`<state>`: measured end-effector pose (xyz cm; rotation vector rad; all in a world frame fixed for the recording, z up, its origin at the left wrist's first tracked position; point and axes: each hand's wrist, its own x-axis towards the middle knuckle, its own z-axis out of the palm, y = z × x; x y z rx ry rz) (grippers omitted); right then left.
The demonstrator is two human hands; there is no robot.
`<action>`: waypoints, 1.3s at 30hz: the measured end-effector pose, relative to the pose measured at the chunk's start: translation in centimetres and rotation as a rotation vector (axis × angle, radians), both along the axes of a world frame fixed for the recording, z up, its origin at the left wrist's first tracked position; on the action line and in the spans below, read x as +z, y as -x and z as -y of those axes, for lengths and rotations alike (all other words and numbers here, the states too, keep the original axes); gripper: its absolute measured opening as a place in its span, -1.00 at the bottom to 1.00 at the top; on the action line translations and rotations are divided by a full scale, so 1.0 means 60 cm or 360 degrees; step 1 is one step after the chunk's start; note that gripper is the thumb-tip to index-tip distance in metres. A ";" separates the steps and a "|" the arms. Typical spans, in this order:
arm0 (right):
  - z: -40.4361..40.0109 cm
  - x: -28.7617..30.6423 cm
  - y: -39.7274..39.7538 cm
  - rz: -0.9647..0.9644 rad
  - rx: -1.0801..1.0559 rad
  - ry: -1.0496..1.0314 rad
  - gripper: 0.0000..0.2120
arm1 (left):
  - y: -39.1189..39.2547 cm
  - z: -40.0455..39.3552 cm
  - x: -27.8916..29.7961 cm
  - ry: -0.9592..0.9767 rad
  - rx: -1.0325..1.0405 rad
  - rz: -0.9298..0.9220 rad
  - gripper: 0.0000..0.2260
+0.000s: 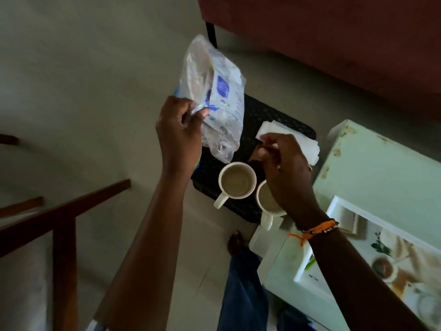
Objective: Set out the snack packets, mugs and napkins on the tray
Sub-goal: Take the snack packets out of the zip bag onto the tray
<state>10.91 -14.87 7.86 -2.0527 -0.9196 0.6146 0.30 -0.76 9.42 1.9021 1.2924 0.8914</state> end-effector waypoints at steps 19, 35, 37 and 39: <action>0.583 -0.013 -0.039 -0.1583 -0.0749 -0.0112 -0.80 | -0.006 0.689 0.025 -0.0461 -0.1591 -0.0706 -0.74; 0.681 -0.090 0.002 -0.1588 -0.0569 -0.0049 -0.74 | 0.014 0.681 -0.070 0.1570 -0.0378 -0.0291 -0.90; 0.672 -0.090 0.008 -0.1562 -0.0356 0.0120 -0.81 | 0.015 0.688 -0.063 0.1424 -0.0368 -0.0175 -0.88; 0.666 -0.083 0.010 -0.1336 -0.0118 0.0397 -0.82 | 0.017 0.697 -0.049 0.1275 -0.0364 -0.0186 -0.90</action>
